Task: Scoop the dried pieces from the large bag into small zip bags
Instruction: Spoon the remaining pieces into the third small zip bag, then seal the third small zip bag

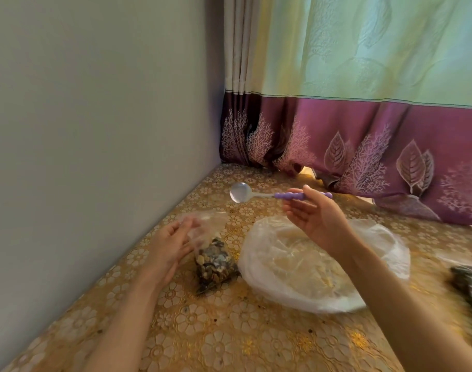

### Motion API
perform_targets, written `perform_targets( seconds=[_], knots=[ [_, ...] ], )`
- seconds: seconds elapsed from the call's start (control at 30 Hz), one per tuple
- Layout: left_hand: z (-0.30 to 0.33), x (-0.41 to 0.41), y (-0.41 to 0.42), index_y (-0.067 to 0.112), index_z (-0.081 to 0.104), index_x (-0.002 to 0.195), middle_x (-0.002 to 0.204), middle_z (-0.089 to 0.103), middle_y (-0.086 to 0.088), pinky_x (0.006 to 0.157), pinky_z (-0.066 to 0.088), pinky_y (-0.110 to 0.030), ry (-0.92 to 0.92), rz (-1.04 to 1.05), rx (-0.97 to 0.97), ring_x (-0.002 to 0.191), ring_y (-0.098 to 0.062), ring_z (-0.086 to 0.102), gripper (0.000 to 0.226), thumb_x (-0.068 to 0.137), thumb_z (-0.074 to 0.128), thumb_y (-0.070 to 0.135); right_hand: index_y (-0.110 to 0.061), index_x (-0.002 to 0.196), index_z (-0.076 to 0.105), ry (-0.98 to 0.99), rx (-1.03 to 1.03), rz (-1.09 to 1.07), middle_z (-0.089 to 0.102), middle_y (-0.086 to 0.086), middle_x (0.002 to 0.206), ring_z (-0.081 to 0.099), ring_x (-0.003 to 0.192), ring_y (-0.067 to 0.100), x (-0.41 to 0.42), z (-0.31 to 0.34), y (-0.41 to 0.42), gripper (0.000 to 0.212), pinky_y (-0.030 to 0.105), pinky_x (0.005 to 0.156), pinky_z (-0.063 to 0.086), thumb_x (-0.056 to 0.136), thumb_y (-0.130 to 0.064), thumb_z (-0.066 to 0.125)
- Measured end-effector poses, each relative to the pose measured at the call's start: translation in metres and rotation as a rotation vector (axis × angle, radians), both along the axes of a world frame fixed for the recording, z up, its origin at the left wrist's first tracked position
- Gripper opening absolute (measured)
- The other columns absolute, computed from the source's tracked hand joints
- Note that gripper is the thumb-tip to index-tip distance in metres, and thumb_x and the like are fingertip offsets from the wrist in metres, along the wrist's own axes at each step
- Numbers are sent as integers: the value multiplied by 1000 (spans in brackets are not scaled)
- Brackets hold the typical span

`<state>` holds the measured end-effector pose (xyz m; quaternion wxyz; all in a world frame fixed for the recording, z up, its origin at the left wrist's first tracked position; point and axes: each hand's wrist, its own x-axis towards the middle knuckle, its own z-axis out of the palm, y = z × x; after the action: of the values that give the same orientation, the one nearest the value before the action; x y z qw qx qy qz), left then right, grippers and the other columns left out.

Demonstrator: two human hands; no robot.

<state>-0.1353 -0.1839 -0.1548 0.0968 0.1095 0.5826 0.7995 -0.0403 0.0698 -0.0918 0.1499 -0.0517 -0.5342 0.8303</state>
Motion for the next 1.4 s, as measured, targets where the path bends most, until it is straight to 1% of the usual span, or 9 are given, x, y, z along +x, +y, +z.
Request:
perform_targets(
  seconds=[0.13,0.27,0.37,0.6,0.87,0.97,1.07,1.27,1.4],
  knots=[
    [12,18,8,21,73,86,93,72,-7,56,56,-22,83,49,-66,79,-18,71,21,88,52,26,-4,66,75,-50,22,-134,74,15,88,72,71,18,50,-13,28,46,22,58,56,97,-21,44],
    [28,28,10,34,73,76,87,74,1,72,56,-33,255,116,-134,86,-19,69,20,76,54,39,4,79,69,-187,16,-235,72,21,82,72,69,23,74,-30,42,32,23,55,56,95,-16,49],
    [45,44,21,46,70,74,79,72,17,61,52,-13,434,120,-212,79,-3,68,19,75,51,42,5,85,71,-231,70,-254,73,20,87,72,72,23,98,-41,51,28,22,56,56,94,-14,51],
    [93,75,43,31,69,85,77,71,20,64,50,-8,668,69,-166,80,1,67,15,84,54,28,-4,85,70,-252,729,-546,70,2,64,65,57,7,122,-60,43,16,12,48,45,88,-19,64],
    [102,118,78,8,68,95,88,73,-13,74,56,-27,432,-230,65,87,-26,70,29,81,52,28,-6,95,71,-246,1385,-653,69,6,90,60,85,20,131,-71,36,17,28,78,46,89,-19,62],
    [81,132,92,3,67,98,89,72,-17,73,56,-28,358,-290,72,87,-29,69,32,82,52,27,-5,93,70,-27,1104,-676,71,12,88,64,72,15,140,-60,23,20,9,64,44,93,-18,55],
    [66,143,103,2,67,97,89,71,-19,72,57,-30,269,-305,110,86,-30,70,33,81,53,27,-15,96,67,149,622,-403,71,8,90,66,76,9,152,-45,5,38,16,62,51,93,-45,44],
    [47,150,112,3,68,93,89,71,-20,72,58,-32,151,-302,138,85,-30,70,30,78,56,26,-23,90,69,149,574,-344,71,-7,74,60,65,2,155,-36,-10,11,30,65,52,83,-19,62],
    [45,144,106,6,70,93,87,72,-17,71,57,-29,255,-300,54,83,-28,70,27,78,59,24,-20,86,73,124,479,-380,70,-3,78,60,67,7,151,-33,-11,16,51,77,53,73,-27,67]
  ],
)
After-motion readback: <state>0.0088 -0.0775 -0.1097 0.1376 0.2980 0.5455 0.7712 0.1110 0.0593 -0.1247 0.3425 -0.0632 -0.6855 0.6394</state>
